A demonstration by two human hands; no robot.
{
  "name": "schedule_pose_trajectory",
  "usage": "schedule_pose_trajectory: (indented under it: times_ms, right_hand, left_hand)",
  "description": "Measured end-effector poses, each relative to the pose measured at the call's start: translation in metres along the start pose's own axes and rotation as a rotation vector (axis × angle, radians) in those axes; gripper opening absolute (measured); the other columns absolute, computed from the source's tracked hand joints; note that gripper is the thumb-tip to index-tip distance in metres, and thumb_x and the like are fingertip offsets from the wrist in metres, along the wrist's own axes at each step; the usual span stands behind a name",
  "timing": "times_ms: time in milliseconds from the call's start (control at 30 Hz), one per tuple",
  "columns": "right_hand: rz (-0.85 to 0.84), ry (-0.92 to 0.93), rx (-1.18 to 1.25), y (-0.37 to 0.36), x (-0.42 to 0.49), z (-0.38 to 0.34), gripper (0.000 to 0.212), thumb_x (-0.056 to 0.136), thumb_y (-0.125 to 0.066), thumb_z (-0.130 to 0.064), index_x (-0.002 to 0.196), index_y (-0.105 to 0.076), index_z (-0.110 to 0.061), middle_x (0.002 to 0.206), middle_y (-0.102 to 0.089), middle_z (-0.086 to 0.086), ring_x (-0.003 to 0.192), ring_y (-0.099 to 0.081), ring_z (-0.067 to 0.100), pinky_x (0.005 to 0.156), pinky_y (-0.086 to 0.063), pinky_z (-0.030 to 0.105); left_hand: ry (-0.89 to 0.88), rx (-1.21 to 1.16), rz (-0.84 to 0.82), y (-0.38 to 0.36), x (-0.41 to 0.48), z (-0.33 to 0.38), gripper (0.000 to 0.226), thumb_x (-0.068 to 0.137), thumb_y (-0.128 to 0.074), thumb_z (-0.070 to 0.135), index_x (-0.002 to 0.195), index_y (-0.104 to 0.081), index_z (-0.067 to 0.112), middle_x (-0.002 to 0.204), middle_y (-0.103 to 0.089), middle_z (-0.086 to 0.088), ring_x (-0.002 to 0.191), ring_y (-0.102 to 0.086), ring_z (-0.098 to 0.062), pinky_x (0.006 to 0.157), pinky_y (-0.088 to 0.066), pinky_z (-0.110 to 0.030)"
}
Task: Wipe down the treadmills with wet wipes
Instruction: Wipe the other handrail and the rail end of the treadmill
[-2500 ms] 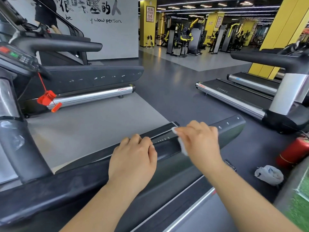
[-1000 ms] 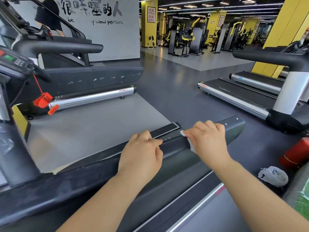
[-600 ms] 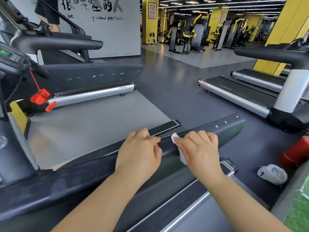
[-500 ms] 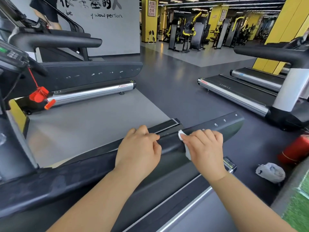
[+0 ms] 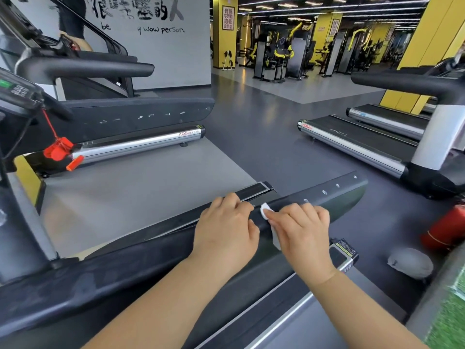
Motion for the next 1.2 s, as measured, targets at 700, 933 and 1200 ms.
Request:
schedule_pose_trajectory:
  times_ms: [700,933,1200]
  right_hand:
    - [-0.110,-0.134,-0.140,0.011,0.005,0.068,0.016,0.088,-0.056,-0.022,0.088,-0.069,-0.032,0.065,-0.056,-0.005,0.057,-0.048,0.024,0.071,-0.026,0.033]
    - [-0.095,-0.046,-0.001,0.003,0.014,0.012,0.017,0.091,-0.053,-0.026,0.087,-0.070,-0.028,0.063,-0.054,-0.005,0.054,-0.048,0.024,0.067,-0.031,0.036]
    - [-0.085,-0.009,-0.091,0.003,0.014,0.046,0.015,0.090,-0.055,-0.020,0.084,-0.067,-0.027,0.061,-0.051,-0.004,0.054,-0.045,0.024,0.068,-0.034,0.036]
  left_hand:
    - [0.105,-0.056,-0.029,0.000,0.004,-0.011,0.036,0.096,-0.036,0.028,0.126,-0.057,0.034,0.113,-0.049,0.009,0.108,-0.042,-0.013,0.087,-0.032,-0.019]
    - [0.141,-0.065,-0.008,0.000,0.006,-0.013,0.033,0.096,-0.038,0.028,0.120,-0.060,0.034,0.110,-0.051,0.010,0.106,-0.044,-0.012,0.082,-0.034,-0.019]
    - [0.163,-0.043,-0.006,0.002,0.003,-0.013,0.035,0.096,-0.037,0.028,0.122,-0.059,0.037,0.109,-0.050,0.010,0.106,-0.044,-0.012,0.084,-0.033,-0.018]
Point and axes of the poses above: each hand's wrist, its own x-axis towards the middle knuckle, its own y-axis out of the back of the hand, z = x × y, the point moved 10 cm from there along x, towards the middle knuckle
